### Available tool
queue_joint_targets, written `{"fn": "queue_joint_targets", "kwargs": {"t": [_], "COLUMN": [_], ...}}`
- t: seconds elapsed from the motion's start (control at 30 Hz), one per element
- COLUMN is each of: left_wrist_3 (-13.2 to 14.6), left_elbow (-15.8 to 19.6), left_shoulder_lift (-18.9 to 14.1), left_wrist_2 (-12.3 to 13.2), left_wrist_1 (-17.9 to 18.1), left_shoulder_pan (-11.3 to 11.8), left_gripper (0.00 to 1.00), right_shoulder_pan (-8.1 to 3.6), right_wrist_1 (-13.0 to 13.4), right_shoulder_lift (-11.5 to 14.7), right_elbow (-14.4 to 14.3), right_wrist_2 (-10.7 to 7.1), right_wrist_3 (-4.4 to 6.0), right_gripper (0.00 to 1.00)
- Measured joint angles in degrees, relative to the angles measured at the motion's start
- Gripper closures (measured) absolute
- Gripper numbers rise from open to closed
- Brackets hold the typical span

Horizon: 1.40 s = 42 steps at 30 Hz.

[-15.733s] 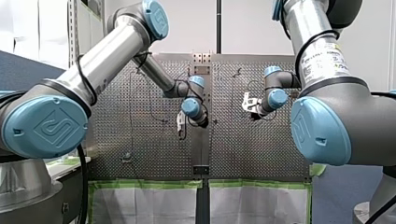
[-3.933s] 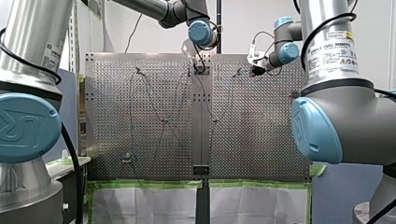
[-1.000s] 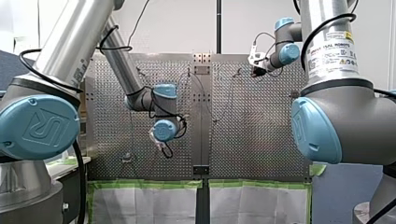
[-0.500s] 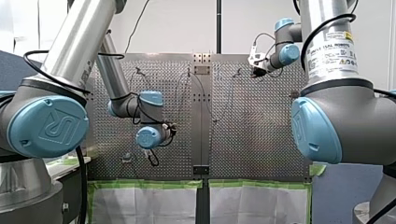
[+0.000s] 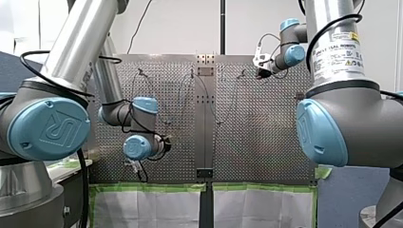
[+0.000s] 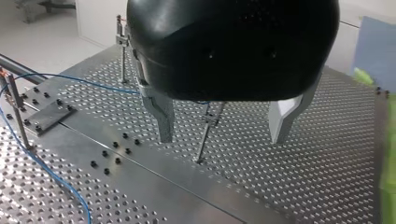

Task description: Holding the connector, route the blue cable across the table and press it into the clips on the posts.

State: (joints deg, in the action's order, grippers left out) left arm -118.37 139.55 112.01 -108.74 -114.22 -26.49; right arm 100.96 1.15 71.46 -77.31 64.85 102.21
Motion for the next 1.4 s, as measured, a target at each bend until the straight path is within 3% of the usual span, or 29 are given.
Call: {"fn": "queue_joint_targets", "kwargs": {"t": [0.23,1.4], "left_wrist_3": [0.1,0.1], "left_elbow": [1.8,1.9], "left_shoulder_lift": [0.0,0.0], "left_wrist_2": [0.0,0.0], "left_wrist_1": [0.0,0.0], "left_shoulder_pan": [0.1,0.1], "left_gripper": [0.00,0.00], "right_shoulder_pan": [-0.02,-0.02], "right_wrist_1": [0.0,0.0], "right_shoulder_lift": [0.0,0.1], "right_elbow": [0.0,0.0], "right_wrist_2": [0.02,0.02], "right_wrist_3": [-0.06,-0.06], "right_gripper": [1.00,1.00]}}
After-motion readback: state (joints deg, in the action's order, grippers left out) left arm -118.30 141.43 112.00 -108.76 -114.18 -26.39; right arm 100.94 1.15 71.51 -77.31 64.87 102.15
